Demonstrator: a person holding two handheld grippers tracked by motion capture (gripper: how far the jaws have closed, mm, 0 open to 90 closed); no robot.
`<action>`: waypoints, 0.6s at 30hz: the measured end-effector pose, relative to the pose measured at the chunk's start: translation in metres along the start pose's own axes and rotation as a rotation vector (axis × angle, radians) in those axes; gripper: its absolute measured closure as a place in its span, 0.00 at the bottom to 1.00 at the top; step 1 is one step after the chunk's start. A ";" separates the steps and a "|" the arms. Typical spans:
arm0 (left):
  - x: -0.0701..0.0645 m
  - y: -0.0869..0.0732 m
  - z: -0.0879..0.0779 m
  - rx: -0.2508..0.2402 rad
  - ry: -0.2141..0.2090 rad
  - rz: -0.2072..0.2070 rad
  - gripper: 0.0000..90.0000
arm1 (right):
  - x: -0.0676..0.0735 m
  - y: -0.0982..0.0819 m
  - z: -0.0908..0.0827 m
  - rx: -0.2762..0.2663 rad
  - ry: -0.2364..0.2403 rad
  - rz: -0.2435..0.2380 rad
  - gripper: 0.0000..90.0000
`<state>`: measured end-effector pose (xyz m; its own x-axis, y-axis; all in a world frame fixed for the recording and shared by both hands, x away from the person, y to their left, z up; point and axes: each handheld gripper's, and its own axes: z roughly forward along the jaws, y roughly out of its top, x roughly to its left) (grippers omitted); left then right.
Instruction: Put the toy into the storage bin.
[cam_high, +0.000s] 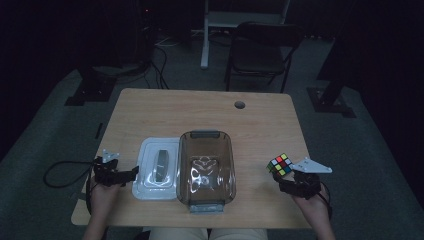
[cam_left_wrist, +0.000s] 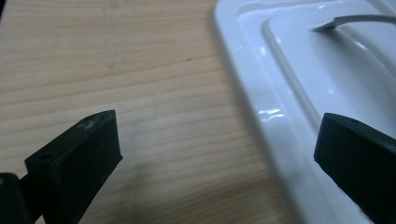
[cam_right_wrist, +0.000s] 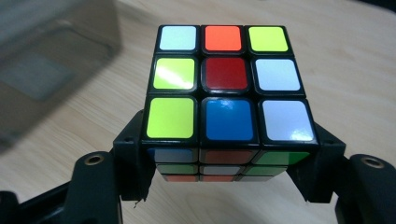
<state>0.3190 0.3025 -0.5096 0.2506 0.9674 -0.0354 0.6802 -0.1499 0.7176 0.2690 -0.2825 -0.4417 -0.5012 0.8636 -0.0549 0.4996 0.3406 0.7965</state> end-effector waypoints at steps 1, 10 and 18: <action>0.001 -0.001 -0.001 0.001 0.008 -0.003 0.01 | 0.002 0.004 -0.001 -0.006 0.006 -0.011 0.37; 0.006 -0.006 0.002 0.027 0.040 -0.011 0.01 | 0.026 0.042 -0.012 -0.068 0.099 -0.106 0.37; 0.007 -0.012 0.007 0.050 0.065 0.000 0.01 | 0.051 0.075 -0.015 -0.111 0.178 -0.216 0.37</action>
<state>0.3178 0.3096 -0.5232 0.2065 0.9784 0.0112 0.7142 -0.1585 0.6817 0.2704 -0.2189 -0.3761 -0.7083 0.6934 -0.1320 0.2923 0.4584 0.8393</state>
